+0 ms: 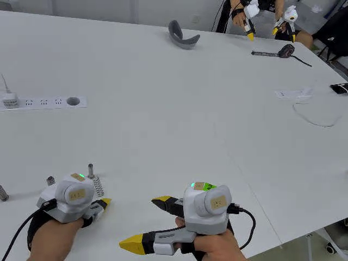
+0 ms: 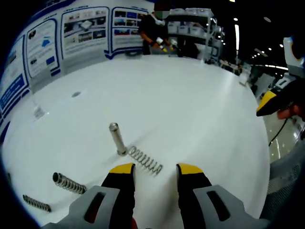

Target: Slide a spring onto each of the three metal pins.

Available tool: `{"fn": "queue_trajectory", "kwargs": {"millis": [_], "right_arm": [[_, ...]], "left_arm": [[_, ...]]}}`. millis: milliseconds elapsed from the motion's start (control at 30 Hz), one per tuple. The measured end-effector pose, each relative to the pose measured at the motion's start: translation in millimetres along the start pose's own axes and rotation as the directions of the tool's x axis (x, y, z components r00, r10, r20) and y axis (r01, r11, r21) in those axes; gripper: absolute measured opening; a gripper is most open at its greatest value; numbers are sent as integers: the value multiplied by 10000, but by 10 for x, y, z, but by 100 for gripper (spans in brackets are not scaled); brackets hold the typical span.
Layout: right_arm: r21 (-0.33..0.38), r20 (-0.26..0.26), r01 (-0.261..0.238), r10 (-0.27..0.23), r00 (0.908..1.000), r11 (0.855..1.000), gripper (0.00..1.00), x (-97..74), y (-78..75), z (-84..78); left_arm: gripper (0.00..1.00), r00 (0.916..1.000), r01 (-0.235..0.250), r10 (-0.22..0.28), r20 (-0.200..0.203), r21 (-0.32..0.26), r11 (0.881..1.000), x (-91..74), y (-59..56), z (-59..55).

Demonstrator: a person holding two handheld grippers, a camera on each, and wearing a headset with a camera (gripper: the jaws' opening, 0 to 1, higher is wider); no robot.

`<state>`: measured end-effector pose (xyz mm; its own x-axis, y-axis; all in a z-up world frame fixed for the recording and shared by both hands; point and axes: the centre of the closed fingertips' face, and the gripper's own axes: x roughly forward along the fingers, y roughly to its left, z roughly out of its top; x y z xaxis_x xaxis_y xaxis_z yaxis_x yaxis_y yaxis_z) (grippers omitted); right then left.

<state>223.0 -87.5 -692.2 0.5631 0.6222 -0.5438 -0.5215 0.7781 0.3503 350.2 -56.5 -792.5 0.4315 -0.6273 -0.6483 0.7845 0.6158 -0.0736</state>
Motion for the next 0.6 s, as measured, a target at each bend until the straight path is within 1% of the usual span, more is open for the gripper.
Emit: {"fn": "queue_trajectory", "kwargs": {"millis": [33, 133, 200, 267, 333, 400, 500, 600], "right_arm": [[-1, 7, -2, 2, 10000, 10000, 80, 0, 0, 4], [-19, -12, -1, 1, 10000, 10000, 80, -2, -6, 7], [-2, -13, 12, -12, 10000, 10000, 80, -5, -19, 3], [11, -17, 21, -21, 10000, 10000, 80, -11, -24, 4], [19, -7, 23, -23, 10000, 10000, 80, -12, -28, 5], [17, -19, 14, -14, 10000, 10000, 80, -7, -28, 2], [9, -39, 0, 0, 10000, 10000, 80, -1, -22, -1], [9, -36, -18, 19, 10000, 10000, 80, 8, -15, -1]], "left_arm": [[35, 10000, -25, 25, 13, -59, 10000, 14, 12, 8], [35, 9998, -123, 130, 126, -561, 9984, 64, 48, 37], [33, 9997, -228, 233, 83, -606, 9979, 84, 61, 35], [32, 9994, -328, 332, 34, -823, 9961, 103, 72, 26], [30, 9994, -326, 330, 34, -955, 9949, 126, 68, 17], [28, 9991, -406, 412, 48, -850, 9956, 138, 76, 17], [23, 9992, -391, 394, 23, -788, 9961, 128, 76, 7], [18, 9987, -517, 515, -56, -516, 9973, 118, 118, -15]]}}
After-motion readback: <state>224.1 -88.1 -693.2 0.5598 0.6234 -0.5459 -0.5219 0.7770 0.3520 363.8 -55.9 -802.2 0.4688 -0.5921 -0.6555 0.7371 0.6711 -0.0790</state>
